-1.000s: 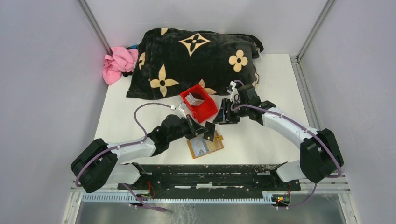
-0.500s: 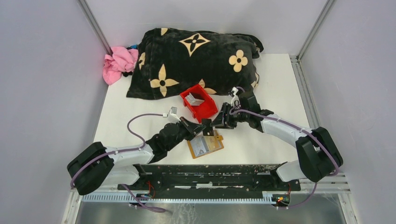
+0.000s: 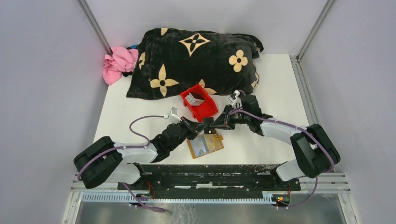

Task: Put the credit cards into the card holder
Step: Pick up the credit card from the storage box.

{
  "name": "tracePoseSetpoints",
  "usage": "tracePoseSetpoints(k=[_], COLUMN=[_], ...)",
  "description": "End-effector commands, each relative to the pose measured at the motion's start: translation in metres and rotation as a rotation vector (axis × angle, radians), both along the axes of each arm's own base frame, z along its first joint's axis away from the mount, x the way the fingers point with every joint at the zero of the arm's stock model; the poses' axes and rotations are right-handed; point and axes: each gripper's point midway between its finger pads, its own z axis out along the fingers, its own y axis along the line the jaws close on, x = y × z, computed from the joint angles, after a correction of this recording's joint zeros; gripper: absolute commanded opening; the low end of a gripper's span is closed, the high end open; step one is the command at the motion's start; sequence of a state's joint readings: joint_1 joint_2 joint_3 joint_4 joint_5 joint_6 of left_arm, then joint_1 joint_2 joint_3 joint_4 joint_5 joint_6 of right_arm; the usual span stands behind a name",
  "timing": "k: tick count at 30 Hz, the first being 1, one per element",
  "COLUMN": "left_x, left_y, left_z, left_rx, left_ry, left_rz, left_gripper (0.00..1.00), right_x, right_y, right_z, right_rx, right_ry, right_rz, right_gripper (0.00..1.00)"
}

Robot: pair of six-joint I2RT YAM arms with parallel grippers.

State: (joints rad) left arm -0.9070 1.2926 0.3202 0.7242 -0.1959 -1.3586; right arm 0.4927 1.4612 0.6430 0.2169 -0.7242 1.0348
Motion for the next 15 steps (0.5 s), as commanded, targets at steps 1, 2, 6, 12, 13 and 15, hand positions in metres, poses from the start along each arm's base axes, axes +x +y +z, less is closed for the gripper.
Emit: tracePoseSetpoints(k=[1,2,6,12,13,15], left_x=[0.0,-0.001,-0.006,-0.009,-0.011,-0.015], left_y=[-0.011,-0.011,-0.005,0.03,0.037,0.049], left_z=[0.02,0.018,0.005,-0.017,-0.02,-0.028], left_rx=[-0.142,-0.146,-0.131,0.034,0.07,0.153], left_ry=[0.009,0.022,0.073,0.129,0.137,0.158], left_rz=[-0.004,-0.006,0.006,0.117,0.137,0.165], left_gripper=[0.03,0.03,0.28,0.47,0.48,0.5], right_x=[0.004,0.004,0.002,-0.001,-0.002,-0.004], right_y=[0.016,0.016,0.016,-0.002,-0.007,-0.016], right_z=[0.046,0.048,0.053,0.038,0.032,0.025], right_rx=[0.182,0.196,0.203,-0.023,-0.086,-0.197], right_ry=[-0.066,-0.061,-0.059,-0.131,-0.144,-0.195], right_rz=[0.029,0.029,0.033,0.055,0.06,0.092], right_gripper=[0.14,0.09,0.01,0.01,0.01,0.01])
